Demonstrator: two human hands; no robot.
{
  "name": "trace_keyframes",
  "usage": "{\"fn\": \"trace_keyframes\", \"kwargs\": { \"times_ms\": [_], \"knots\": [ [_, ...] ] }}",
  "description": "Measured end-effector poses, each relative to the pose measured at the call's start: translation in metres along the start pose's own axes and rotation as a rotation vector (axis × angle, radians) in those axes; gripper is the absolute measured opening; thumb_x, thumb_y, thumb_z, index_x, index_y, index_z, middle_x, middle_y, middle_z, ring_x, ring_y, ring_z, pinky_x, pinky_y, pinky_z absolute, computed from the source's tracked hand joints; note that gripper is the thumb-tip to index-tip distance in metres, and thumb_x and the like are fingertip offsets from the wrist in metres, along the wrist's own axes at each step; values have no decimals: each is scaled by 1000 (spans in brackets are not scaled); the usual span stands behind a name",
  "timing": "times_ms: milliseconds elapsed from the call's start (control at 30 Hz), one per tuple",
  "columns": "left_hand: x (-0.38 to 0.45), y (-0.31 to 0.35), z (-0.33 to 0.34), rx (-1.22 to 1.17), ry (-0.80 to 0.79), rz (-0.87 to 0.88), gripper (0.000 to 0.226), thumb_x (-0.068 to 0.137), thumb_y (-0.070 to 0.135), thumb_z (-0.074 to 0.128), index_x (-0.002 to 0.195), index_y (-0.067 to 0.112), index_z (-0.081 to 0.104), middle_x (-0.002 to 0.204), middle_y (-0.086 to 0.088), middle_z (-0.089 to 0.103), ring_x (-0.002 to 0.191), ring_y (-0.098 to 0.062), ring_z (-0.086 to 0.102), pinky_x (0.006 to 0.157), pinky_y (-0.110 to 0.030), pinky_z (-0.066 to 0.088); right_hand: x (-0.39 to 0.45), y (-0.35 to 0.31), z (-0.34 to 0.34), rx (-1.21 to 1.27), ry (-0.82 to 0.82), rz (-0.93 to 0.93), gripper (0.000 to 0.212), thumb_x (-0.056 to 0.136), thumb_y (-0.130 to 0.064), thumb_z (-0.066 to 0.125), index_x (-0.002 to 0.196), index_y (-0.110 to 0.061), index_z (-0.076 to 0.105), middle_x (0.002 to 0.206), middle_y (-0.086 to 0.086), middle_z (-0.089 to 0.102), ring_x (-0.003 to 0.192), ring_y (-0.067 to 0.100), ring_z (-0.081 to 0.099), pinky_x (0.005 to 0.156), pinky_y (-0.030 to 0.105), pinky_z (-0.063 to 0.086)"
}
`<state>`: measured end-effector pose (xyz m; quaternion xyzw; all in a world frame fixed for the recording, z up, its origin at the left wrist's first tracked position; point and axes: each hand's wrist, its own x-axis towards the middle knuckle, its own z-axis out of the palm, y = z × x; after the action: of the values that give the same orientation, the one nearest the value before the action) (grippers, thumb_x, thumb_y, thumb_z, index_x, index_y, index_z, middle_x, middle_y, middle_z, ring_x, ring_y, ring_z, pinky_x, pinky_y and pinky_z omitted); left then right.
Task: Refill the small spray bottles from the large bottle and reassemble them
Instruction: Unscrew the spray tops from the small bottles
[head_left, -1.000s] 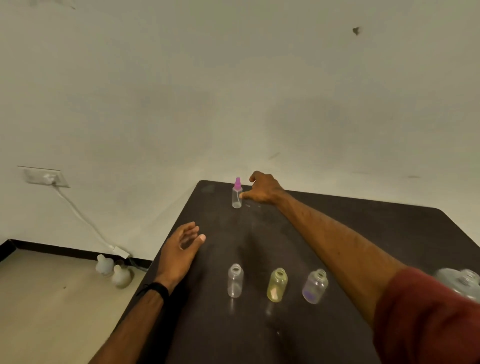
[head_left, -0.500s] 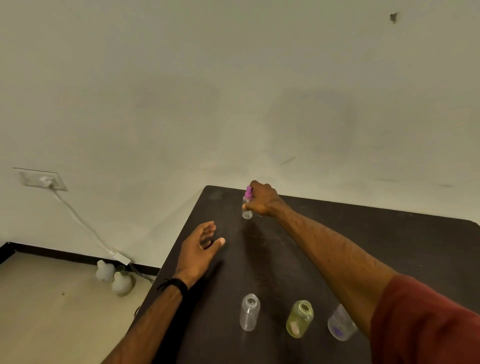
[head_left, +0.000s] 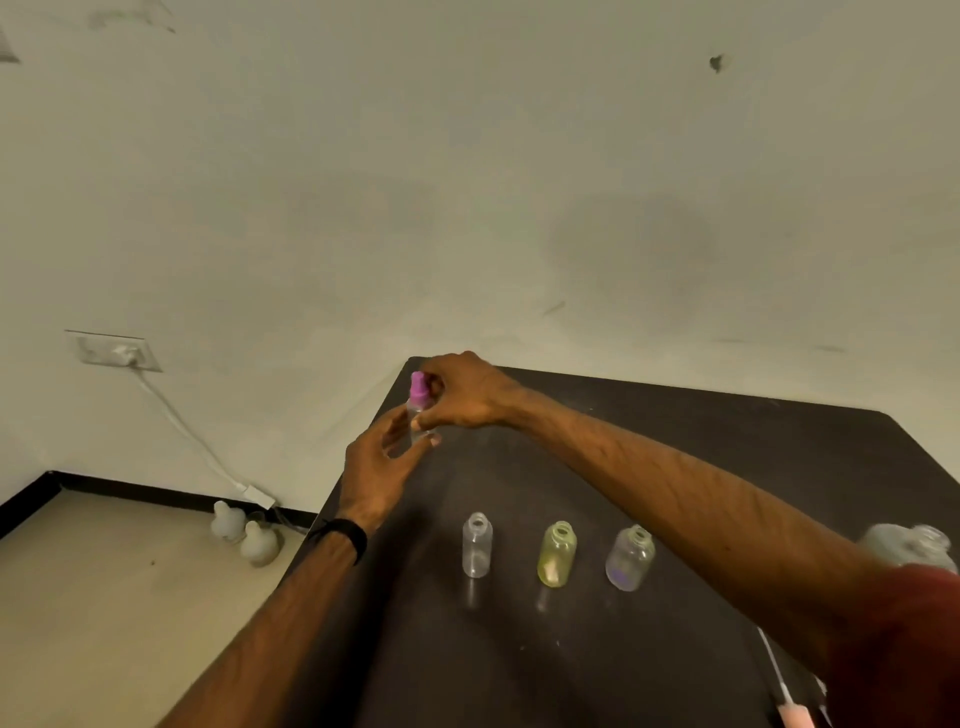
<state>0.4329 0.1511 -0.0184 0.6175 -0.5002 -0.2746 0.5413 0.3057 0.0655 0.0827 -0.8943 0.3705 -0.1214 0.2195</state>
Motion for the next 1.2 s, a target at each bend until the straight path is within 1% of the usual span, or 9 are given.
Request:
{"fn": "trace_keyframes", "kwargs": {
  "times_ms": [100,167,267,367,633,733,967,1100,1200],
  "knots": [
    [-39,5,-9,5,32,-3,47,82,29,79,125,16,66,112,-1,72,105,-12,67,97,-31,53,-31,-23,12,11,-27,-19,32,75,-29,78,95,-14,59,90,0,61,81,15,57,65,24,46],
    [-63,6,-14,21,52,9,34,83,25,77,116,20,68,95,11,72,92,-1,67,85,-17,53,-49,-35,22,17,-57,-28,32,77,-32,78,94,-15,57,89,-2,60,79,14,56,62,21,43],
    [-96,3,-17,8,104,-15,28,84,18,76,111,19,69,84,17,68,85,1,67,68,-8,49,-71,-50,38,-16,-73,-26,37,82,-49,71,90,-14,59,85,-2,60,78,15,58,65,25,48],
    [-123,-1,-19,-18,120,-65,34,80,22,81,111,20,69,88,15,69,88,0,65,76,-15,49,-88,-64,48,-68,-26,-18,41,87,-56,61,84,-15,62,78,-1,61,75,16,61,70,32,53],
    [-172,-9,-7,-3,90,-73,29,75,26,85,100,30,71,85,11,74,83,1,70,70,-14,54,-130,-81,68,-253,-89,45,30,85,-38,71,87,-10,63,82,7,62,76,23,64,75,39,59],
    [-181,-9,0,2,42,-81,29,76,28,85,102,26,72,89,10,75,84,0,70,74,-17,53,-143,-78,67,-300,-97,56,29,84,-37,71,88,-10,63,86,9,63,80,27,65,74,39,59],
    [-192,3,29,-56,-73,-62,25,77,29,84,100,27,73,87,11,76,84,4,70,65,-8,51,-172,-63,46,-410,-179,51,27,88,-32,69,96,-7,68,84,6,60,74,20,60,62,29,48],
    [-196,10,46,-101,-186,-52,28,80,24,82,105,31,70,89,16,76,88,3,71,69,-8,51,-188,-47,37,-421,-273,-2,17,84,-20,71,98,-11,71,95,5,67,82,19,64,68,29,51],
    [-200,11,57,-140,-211,-58,29,80,18,82,103,31,70,87,19,76,87,6,70,71,-7,50,-200,-36,30,-427,-304,-37,24,84,-17,69,108,-15,67,102,6,66,85,18,60,69,29,45]
  ]
}}
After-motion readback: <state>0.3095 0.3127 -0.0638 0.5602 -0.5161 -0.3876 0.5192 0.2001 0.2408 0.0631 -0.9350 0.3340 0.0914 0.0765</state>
